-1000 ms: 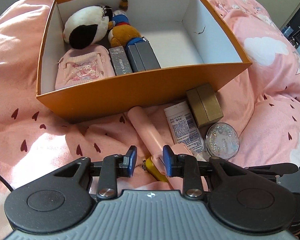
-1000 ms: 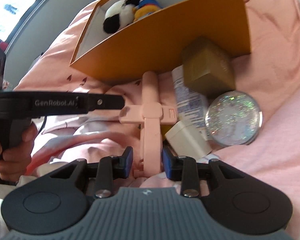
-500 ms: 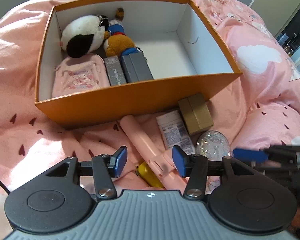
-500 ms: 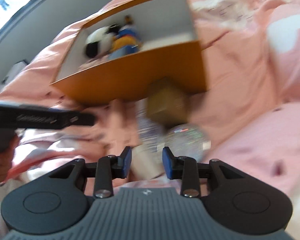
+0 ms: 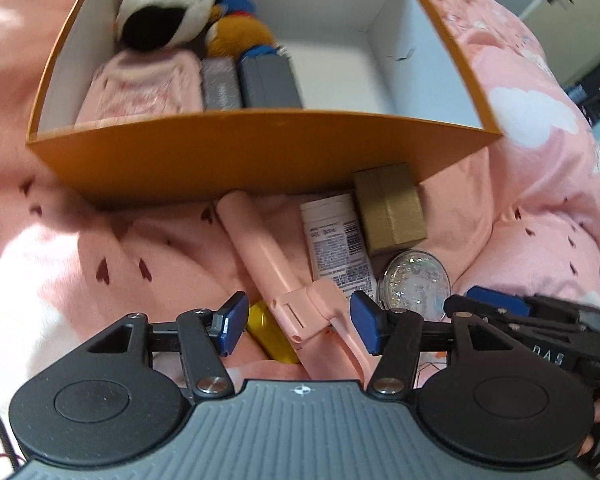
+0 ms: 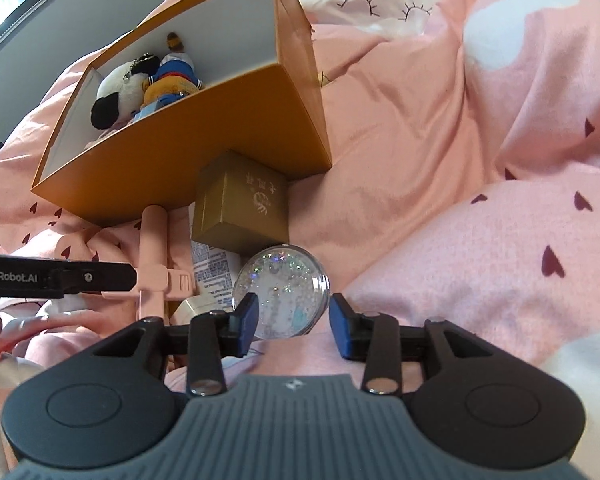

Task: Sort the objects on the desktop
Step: 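Close left tool on the pink stick while right tool approaches glitter disc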

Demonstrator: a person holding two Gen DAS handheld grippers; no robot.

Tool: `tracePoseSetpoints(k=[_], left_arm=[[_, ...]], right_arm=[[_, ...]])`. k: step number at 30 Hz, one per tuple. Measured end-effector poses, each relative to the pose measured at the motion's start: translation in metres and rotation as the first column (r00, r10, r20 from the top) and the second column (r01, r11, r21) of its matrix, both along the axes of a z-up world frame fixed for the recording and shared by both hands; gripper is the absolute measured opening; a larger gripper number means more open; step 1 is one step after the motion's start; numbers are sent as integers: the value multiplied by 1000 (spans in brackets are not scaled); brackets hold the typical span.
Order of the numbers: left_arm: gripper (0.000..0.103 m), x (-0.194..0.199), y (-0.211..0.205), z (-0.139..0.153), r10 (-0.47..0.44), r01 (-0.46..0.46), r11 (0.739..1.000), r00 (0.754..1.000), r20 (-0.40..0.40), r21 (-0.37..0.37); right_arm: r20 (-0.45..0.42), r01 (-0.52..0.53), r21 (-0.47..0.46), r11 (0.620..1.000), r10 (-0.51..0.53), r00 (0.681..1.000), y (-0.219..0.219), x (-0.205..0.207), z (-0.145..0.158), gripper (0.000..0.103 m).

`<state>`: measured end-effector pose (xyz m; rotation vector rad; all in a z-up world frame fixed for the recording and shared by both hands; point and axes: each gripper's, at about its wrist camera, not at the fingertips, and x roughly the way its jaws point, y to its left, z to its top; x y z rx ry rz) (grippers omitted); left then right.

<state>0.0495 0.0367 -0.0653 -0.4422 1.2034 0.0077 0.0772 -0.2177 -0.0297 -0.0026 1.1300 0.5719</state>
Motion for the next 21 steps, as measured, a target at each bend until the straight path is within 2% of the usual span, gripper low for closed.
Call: tracePoseSetpoints(k=[5, 7, 12, 16, 21], left_arm=[[66, 3, 16, -21, 86, -94, 989, 993, -75, -116], [66, 4, 19, -24, 107, -118, 983, 991, -79, -141], [66, 11, 19, -33, 126, -139, 977, 988, -91, -162], [60, 13, 20, -41, 140, -157, 969, 985, -98, -189], [58, 14, 20, -42, 154, -167, 968, 984, -84, -185]], right_arm=[[-31, 6, 18, 1000, -6, 1000, 0, 4, -9, 43], [-44, 10, 27, 1000, -9, 999, 0, 6, -12, 43], [-92, 24, 64, 998, -18, 996, 1, 14, -20, 43], [-141, 29, 92, 995, -15, 990, 3, 22, -29, 43], [-186, 37, 75, 996, -22, 982, 9, 30, -40, 46]])
